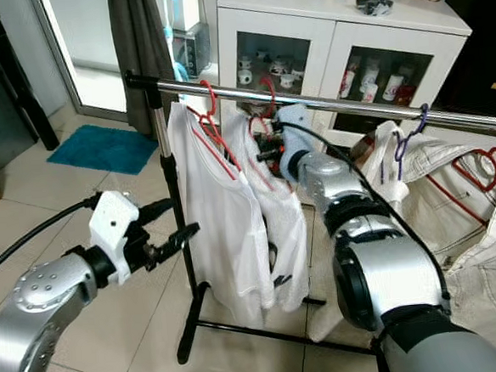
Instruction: Hang hanger
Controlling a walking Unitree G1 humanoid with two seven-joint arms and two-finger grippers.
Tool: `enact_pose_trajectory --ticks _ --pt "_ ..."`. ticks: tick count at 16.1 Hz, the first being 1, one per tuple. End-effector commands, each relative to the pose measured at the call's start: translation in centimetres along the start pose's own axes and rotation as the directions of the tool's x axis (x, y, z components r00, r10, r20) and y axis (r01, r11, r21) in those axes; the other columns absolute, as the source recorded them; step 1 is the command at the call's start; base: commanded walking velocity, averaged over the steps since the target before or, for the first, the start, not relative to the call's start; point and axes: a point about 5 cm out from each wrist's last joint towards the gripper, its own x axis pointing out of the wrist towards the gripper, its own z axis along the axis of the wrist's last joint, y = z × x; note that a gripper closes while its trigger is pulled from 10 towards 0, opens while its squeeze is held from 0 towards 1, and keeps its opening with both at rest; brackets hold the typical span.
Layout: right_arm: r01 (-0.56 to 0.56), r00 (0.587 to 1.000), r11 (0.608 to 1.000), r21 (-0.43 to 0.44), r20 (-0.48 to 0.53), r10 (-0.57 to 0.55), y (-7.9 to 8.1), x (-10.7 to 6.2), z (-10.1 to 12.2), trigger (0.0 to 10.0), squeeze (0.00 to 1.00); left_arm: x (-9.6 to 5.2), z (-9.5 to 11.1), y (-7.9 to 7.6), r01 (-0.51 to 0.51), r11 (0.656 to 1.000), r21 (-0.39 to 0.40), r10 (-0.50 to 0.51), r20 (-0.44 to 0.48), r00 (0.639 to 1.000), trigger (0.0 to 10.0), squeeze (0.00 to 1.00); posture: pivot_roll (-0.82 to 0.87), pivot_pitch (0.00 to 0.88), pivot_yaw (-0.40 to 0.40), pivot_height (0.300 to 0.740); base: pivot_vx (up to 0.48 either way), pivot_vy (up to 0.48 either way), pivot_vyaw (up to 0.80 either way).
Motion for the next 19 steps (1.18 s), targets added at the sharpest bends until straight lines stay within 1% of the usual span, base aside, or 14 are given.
enact_pose_trajectory --ticks 1,2,3,4,5,6,9,11,13,15,19 --pt "0.022 0.997 1.000 -0.014 0.079 -0.021 -1.2 -0.6 1.3 0.0 0.00 0.4 0.3 0.2 -0.037 0.999 0.012 0.037 0.009 0.999 10.0 0.00 -0.05 0.000 -0.053 0.740 0.000 0.000 0.00" --pt "0.019 0.994 0.999 -0.037 0.112 -0.015 -2.0 -1.3 1.2 0.0 0.00 0.8 0.2 0.5 -0.098 0.995 0.001 0.098 0.015 0.995 10.0 0.00 -0.06 0.000 -0.051 0.740 0.000 0.000 0.00" --pt "0.018 0.993 0.999 -0.043 0.118 -0.013 -2.1 -1.4 1.2 0.0 0.00 0.9 0.2 0.6 -0.107 0.994 -0.002 0.107 0.017 0.994 10.0 0.00 -0.06 0.000 -0.051 0.740 0.000 0.000 0.00" --pt "0.009 0.990 0.998 -0.058 0.143 -0.001 -2.4 -2.2 0.8 0.0 0.00 1.0 -0.2 0.9 -0.151 0.989 -0.009 0.151 0.014 0.988 10.0 0.00 -0.07 0.000 -0.046 0.740 0.000 0.000 0.00" --pt "0.004 0.988 0.998 -0.065 0.152 0.006 -2.3 -2.5 0.6 0.0 0.00 1.0 -0.3 0.9 -0.163 0.987 -0.004 0.163 0.008 0.987 10.0 0.00 -0.07 0.000 -0.046 0.740 0.000 0.000 0.00" --pt "-0.008 0.986 0.996 -0.088 0.165 0.022 -1.9 -3.5 -0.2 0.0 0.00 1.1 -0.6 1.0 -0.173 0.985 0.017 0.173 -0.006 0.985 10.0 0.00 -0.08 0.000 -0.040 0.740 0.000 0.000 0.00" --pt "0.006 0.984 0.995 -0.100 0.176 0.012 -1.2 -4.6 -1.1 0.0 0.00 1.3 -0.6 1.1 -0.192 0.981 0.019 0.193 -0.002 0.981 10.0 0.00 -0.09 0.000 -0.042 0.740 0.000 0.000 0.00" --pt "0.054 0.980 0.997 -0.054 0.193 -0.042 -0.3 -6.0 -2.2 0.0 0.00 1.5 -0.6 1.2 -0.210 0.978 0.005 0.210 0.013 0.978 10.0 0.00 -0.10 0.000 -0.043 0.740 0.000 0.000 0.00" --pt "0.114 0.975 0.993 -0.001 0.191 -0.112 0.5 -7.3 -3.6 0.0 0.00 1.6 -0.8 1.0 -0.205 0.979 0.002 0.205 0.010 0.979 10.0 0.00 -0.10 0.000 -0.040 0.740 -0.124 0.000 0.00" --pt "0.136 0.974 0.990 0.027 0.181 -0.139 1.0 -8.0 -4.3 0.0 0.00 1.6 -0.8 0.9 -0.194 0.981 0.004 0.194 0.009 0.981 10.0 0.00 -0.10 0.000 -0.032 0.740 -0.272 0.000 0.00" --pt "0.152 0.976 0.987 0.041 0.151 -0.157 1.8 -9.2 -4.8 0.0 0.00 1.8 -0.8 0.9 -0.187 0.982 0.008 0.187 0.014 0.982 10.0 0.00 -0.11 0.000 -0.034 0.740 -0.283 0.000 0.00"
